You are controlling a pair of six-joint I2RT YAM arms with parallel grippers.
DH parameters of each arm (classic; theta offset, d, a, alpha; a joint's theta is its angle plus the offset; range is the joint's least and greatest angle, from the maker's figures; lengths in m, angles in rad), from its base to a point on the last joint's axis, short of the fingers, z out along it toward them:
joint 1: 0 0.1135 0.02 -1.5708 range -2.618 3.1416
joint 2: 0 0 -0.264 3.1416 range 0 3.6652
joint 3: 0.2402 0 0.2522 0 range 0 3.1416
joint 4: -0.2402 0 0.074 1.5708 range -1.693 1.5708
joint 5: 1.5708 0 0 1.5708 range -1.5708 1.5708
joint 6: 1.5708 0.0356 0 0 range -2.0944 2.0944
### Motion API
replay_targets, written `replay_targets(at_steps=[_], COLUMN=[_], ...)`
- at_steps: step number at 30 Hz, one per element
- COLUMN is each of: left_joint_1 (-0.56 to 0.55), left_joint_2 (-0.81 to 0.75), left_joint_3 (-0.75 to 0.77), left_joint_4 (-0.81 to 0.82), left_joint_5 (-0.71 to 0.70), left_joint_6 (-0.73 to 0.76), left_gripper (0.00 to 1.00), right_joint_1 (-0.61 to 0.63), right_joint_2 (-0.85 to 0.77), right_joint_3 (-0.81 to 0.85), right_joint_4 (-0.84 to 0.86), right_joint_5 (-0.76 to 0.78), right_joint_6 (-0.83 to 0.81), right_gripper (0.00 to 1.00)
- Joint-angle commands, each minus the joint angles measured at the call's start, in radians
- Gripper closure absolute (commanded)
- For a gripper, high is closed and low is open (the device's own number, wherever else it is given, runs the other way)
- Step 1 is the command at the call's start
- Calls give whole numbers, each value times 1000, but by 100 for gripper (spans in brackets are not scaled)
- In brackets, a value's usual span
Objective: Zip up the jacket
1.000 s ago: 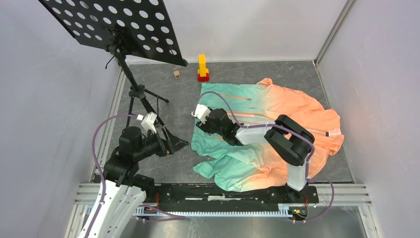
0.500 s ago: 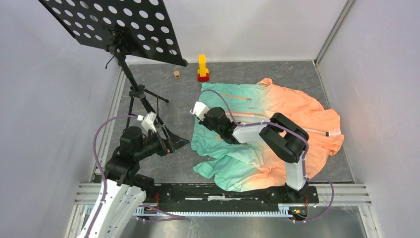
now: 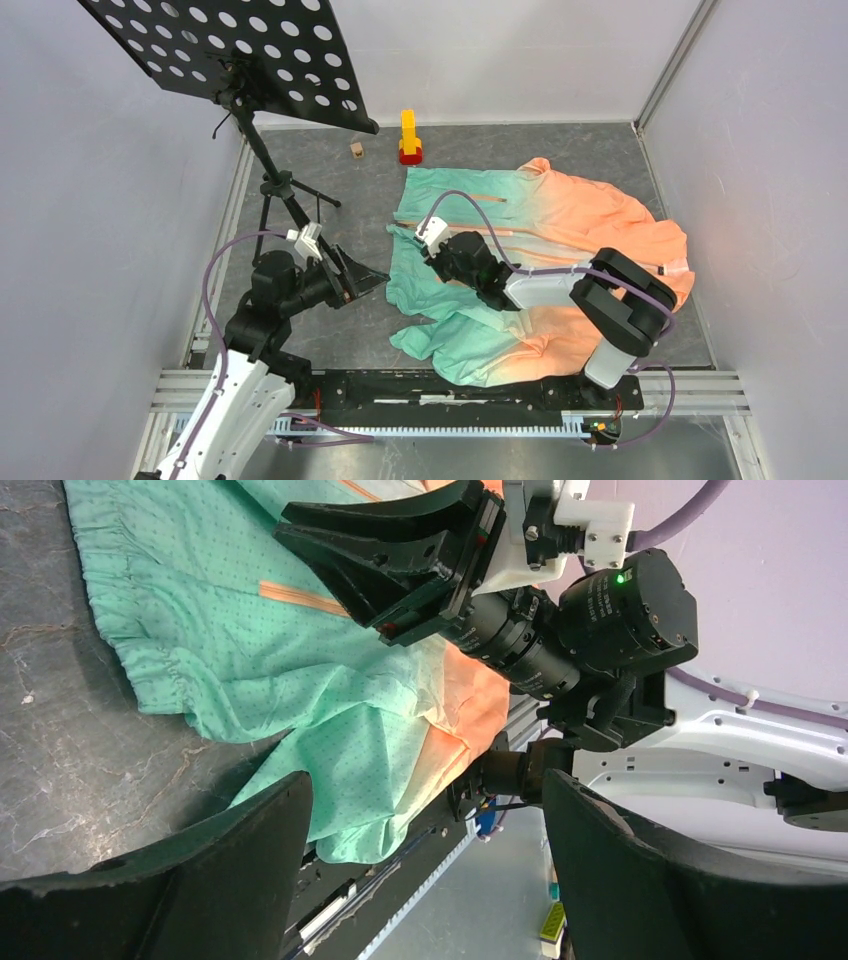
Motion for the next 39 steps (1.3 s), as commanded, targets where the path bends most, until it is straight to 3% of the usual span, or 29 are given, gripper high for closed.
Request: replay_targets(at_steps=[1,2,5,8,13,24,30,34,39], left_joint_1=[-4,-5,-5,-7,-7,-7,-7,-6,-8], left_joint_2=[16,12,-19,-55,-81,-61,-61,-55,-28], left_joint_3=[27,29,25,26,41,79,69,69,46], left_joint_4=[69,69,62,21,-42,-100,-100,-100,-39], left_joint_5=[34,37,40,29,19,-1,-12,-24,-8], left_joint_6=[-21,-26,-41,-38,-11,42,40,41,28], left_gripper=[11,11,11,10,9,9,9,8,8], right_joint_1=[1,1,1,0,1,1,2,5,10], right_joint_2=[28,56,130,198,288,382,329,193,39], right_joint_3=[76,115,212,305,412,506,508,399,207], right_joint_4=[7,-11,-42,-76,-127,-149,-194,-198,-176], right_joint_5=[12,29,119,99,77,75,41,28,-36], right_joint_6=[-53,-85,-166,-233,-260,-245,-222,-156,-29], right_gripper=[70,64,58,50,50,66,92,99,99])
